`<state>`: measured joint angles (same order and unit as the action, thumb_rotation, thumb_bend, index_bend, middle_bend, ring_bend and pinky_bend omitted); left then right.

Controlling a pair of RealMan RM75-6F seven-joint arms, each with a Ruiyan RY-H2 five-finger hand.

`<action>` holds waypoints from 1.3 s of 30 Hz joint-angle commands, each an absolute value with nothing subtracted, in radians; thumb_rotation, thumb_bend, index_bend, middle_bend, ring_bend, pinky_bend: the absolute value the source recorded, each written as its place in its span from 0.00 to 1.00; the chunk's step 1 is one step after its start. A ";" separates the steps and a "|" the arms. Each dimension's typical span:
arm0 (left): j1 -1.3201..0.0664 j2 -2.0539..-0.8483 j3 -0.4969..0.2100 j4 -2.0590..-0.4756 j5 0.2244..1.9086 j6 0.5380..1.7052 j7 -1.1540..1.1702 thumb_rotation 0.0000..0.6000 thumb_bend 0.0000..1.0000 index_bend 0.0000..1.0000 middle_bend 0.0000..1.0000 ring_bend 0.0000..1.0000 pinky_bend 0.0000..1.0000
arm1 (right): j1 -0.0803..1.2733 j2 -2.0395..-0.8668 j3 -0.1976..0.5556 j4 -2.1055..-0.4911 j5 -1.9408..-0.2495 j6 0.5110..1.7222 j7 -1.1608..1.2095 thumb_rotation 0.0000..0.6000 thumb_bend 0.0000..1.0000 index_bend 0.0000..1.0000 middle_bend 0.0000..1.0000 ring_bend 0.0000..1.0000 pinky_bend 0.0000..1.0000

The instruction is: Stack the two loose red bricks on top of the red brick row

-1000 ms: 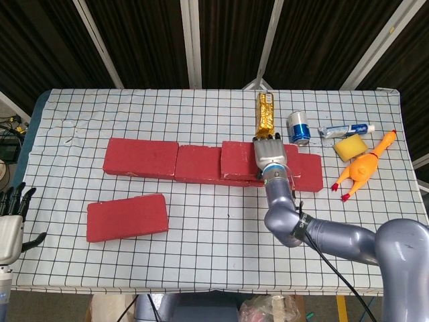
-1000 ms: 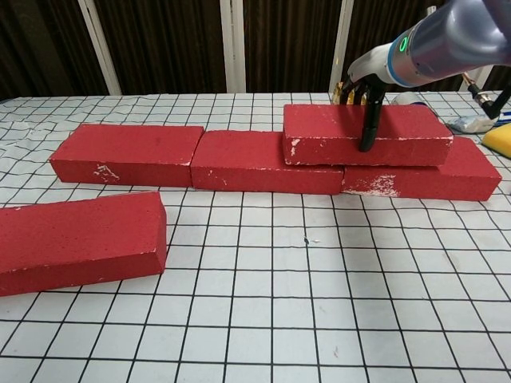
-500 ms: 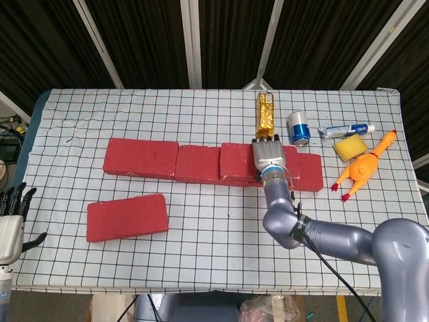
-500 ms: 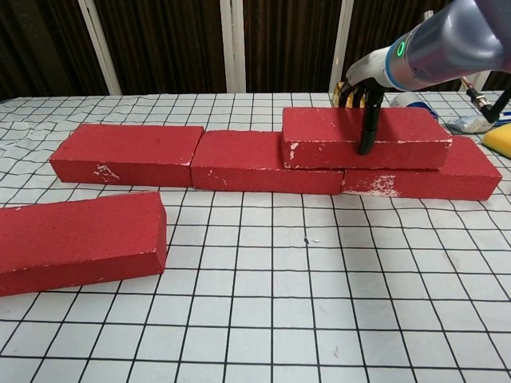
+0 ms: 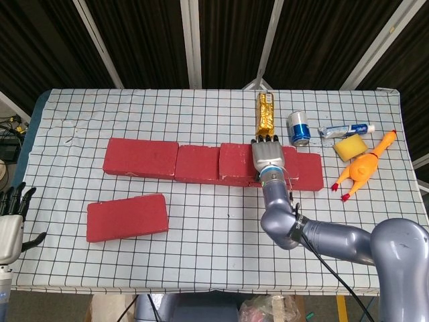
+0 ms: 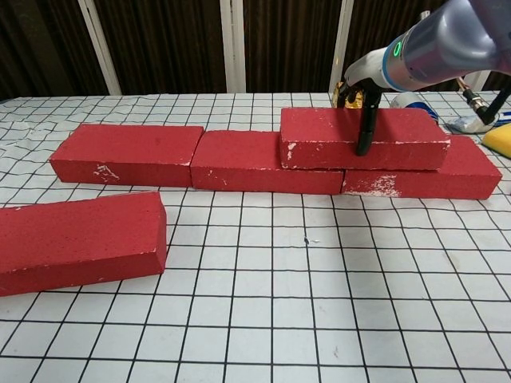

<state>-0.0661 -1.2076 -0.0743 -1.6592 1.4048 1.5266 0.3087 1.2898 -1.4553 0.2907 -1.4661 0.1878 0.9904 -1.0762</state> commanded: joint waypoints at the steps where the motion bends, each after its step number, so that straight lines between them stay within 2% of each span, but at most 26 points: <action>1: -0.065 -1.207 -0.074 -1.659 1.406 1.529 0.308 1.00 0.00 0.12 0.00 0.00 0.05 | 1.291 -1.455 0.292 -1.467 0.194 0.992 -1.081 1.00 0.16 0.15 0.03 0.00 0.00; 16: -0.064 -1.206 -0.075 -1.661 1.402 1.529 0.309 1.00 0.00 0.12 0.00 0.00 0.05 | 1.291 -1.442 0.305 -1.496 0.204 1.005 -1.088 1.00 0.16 0.12 0.00 0.00 0.00; 21: -0.065 -1.205 -0.076 -1.661 1.399 1.529 0.310 1.00 0.00 0.12 0.00 0.00 0.05 | 1.292 -1.428 0.311 -1.514 0.218 1.000 -1.094 1.00 0.16 0.06 0.00 0.00 0.00; 25: -0.067 -1.207 -0.079 -1.656 1.394 1.525 0.309 1.00 0.00 0.12 0.00 0.00 0.05 | 1.277 -1.369 0.334 -1.584 0.204 0.997 -1.070 1.00 0.16 0.00 0.00 0.00 0.00; 28: -0.069 -1.208 -0.081 -1.652 1.393 1.522 0.305 1.00 0.00 0.12 0.00 0.00 0.05 | 1.233 -1.285 0.354 -1.694 0.126 1.018 -1.003 1.00 0.16 0.00 0.00 0.00 0.00; 31: -0.070 -1.208 -0.078 -1.652 1.400 1.522 0.301 1.00 0.00 0.12 0.00 0.00 0.05 | 1.137 -1.172 0.361 -1.850 -0.045 1.072 -0.883 1.00 0.16 0.00 0.00 0.00 0.00; 36: -0.072 -1.210 -0.072 -1.650 1.415 1.521 0.290 1.00 0.00 0.12 0.00 0.00 0.05 | 0.890 -0.979 0.291 -2.059 -0.415 1.177 -0.663 1.00 0.16 0.00 0.00 0.00 0.00; 39: -0.076 -1.214 -0.067 -1.649 1.426 1.514 0.279 1.00 0.00 0.12 0.00 0.00 0.05 | 0.732 -0.878 0.228 -2.100 -0.624 1.184 -0.502 1.00 0.16 0.00 0.00 0.00 0.00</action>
